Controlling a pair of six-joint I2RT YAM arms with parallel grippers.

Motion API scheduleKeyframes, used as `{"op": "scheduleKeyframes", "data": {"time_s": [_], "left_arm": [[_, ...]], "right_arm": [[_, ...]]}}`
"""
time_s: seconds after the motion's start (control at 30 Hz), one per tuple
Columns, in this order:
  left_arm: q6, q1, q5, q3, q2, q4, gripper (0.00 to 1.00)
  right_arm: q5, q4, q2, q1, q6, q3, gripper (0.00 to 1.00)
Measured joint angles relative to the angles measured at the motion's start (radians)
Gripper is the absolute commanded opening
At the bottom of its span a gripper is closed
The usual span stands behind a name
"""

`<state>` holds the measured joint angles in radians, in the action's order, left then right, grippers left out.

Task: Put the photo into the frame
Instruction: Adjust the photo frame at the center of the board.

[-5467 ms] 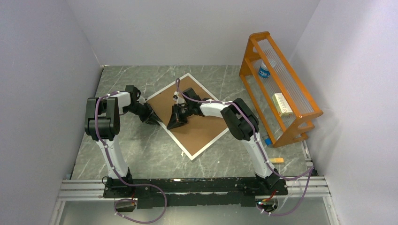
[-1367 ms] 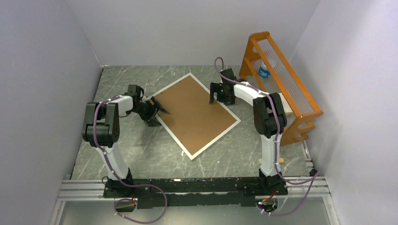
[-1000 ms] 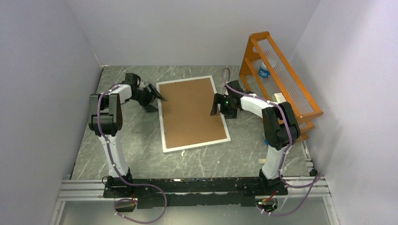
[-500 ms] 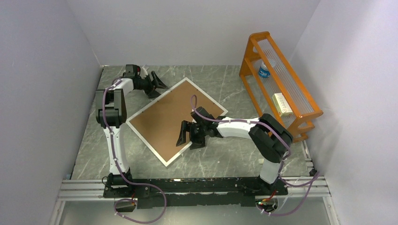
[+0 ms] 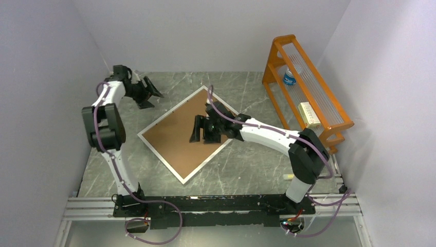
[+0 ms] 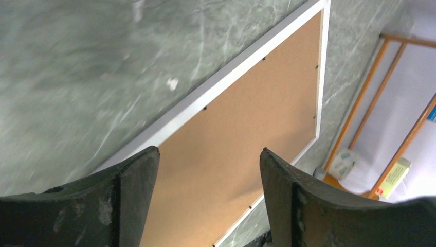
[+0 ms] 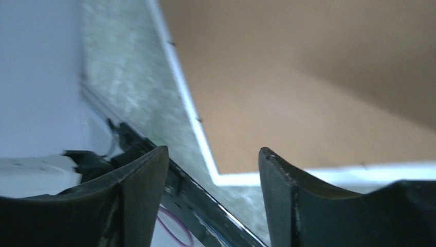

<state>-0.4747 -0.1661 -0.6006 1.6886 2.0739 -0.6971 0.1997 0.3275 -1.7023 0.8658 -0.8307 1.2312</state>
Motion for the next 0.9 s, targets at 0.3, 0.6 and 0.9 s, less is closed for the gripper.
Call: {"op": "scheduleKeyframes", "data": {"time_s": [0.3,0.6,0.9], "left_arm": [[-0.019,-0.050,0.148,-0.487,-0.434,-0.043,0.58],[-0.025,-0.062,0.297,-0.654,-0.450,-0.097,0.41],[-0.046,-0.081,0.354,-0.699,-0.431,-0.098,0.13]], "right_arm": [[0.322,-0.129,-0.409,0.008,0.093,0.423,0.33],[0.510,-0.240,-0.644,0.059,-0.006,0.534,0.22],[0.542,-0.355,-0.735,0.072,-0.057,0.626,0.18]]}}
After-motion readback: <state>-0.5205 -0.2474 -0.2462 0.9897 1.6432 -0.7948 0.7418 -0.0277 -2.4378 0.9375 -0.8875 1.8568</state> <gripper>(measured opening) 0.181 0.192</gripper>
